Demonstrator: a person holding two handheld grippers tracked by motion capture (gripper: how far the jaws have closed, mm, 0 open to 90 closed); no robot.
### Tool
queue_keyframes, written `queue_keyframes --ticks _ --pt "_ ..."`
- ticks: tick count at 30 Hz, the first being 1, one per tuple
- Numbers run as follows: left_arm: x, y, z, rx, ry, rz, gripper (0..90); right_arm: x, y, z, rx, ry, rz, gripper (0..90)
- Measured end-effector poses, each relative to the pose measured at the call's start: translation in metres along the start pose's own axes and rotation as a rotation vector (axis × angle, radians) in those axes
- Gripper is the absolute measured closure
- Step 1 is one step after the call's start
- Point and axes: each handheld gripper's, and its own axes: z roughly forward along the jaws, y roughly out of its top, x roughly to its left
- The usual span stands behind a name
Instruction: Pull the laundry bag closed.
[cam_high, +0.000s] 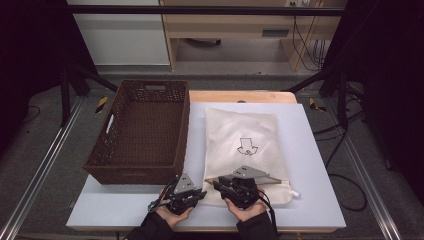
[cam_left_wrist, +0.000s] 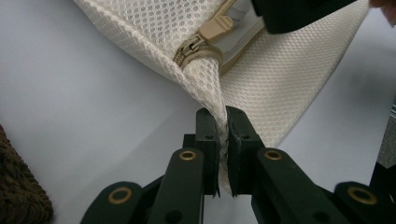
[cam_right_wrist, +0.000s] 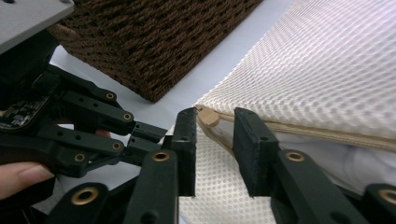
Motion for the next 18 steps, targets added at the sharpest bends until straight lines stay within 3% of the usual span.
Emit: queue_keyframes --ticks 5,18 --pt "0.0 0.0 0.0 0.004 0.006 0.009 83.8 -0.001 0.0 0.011 0.031 -0.009 0.01 74.7" --pt "0.0 -0.001 0.002 0.015 0.008 0.013 83.5 -0.001 0.003 0.022 0.05 0.031 0.024 80.0"
